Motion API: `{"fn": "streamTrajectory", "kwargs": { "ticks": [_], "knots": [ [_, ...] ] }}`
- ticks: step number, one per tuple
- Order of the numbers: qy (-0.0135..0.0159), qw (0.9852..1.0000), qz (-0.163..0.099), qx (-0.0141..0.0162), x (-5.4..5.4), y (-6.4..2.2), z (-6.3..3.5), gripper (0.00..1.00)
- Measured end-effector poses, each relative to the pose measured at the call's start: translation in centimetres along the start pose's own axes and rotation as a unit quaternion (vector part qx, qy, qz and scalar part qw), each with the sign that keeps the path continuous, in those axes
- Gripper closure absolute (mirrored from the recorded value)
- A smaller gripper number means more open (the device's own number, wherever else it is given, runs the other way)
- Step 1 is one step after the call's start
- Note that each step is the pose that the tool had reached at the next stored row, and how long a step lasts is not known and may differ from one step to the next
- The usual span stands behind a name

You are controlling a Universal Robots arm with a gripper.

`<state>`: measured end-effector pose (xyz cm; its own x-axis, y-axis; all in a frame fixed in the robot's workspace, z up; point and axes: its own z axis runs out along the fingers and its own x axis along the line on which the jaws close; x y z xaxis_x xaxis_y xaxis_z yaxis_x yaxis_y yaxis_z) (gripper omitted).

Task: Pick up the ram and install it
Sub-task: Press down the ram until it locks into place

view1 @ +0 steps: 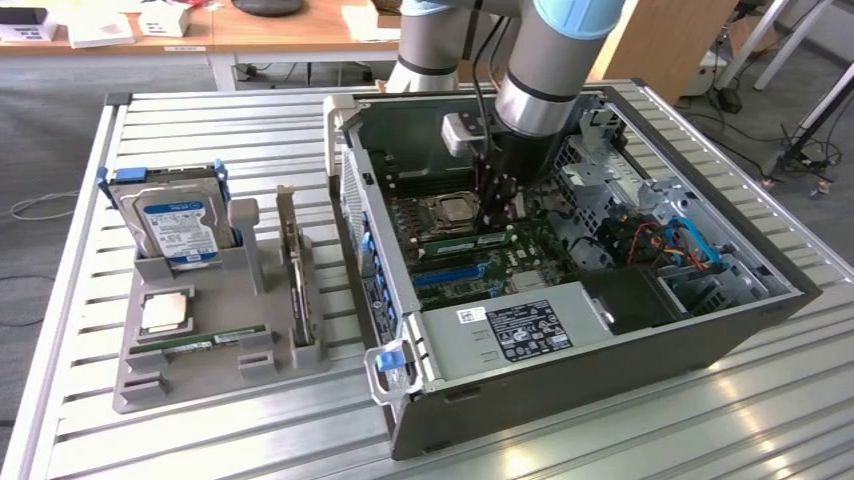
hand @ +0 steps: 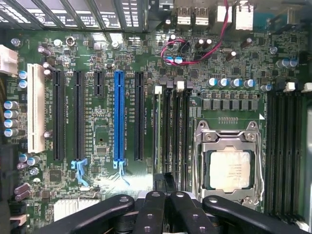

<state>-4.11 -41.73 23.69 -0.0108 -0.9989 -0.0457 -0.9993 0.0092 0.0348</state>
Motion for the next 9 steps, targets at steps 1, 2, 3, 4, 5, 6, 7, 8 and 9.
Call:
{"fn": "streamTrajectory", "kwargs": {
  "ticks": [1, 2, 3, 4, 5, 6, 7, 8, 9],
  "knots": [
    [0.0000, 1.0000, 0.000, 0.0000, 0.0, 0.00, -0.16, 0.89],
    [0.0000, 1.0000, 0.000, 0.0000, 0.0, 0.01, -0.32, 0.89],
    [0.0000, 1.0000, 0.000, 0.0000, 0.0, 0.02, -0.47, 0.89],
    [0.0000, 1.0000, 0.000, 0.0000, 0.0, 0.02, -0.64, 0.89],
    [0.0001, 1.0000, 0.000, 0.0000, 0.0, 0.03, -0.81, 0.89],
    [0.0000, 1.0000, 0.000, 0.0000, 0.0, 0.03, -0.96, 0.89],
    [0.0000, 1.0000, 0.000, 0.0000, -0.1, 0.04, -1.12, 0.89],
    [0.0000, 1.0000, 0.000, 0.0000, -0.1, 0.04, -1.27, 0.89],
    [0.0000, 1.0000, 0.000, 0.0000, -0.1, 0.05, -1.41, 0.89]
  ]
}}
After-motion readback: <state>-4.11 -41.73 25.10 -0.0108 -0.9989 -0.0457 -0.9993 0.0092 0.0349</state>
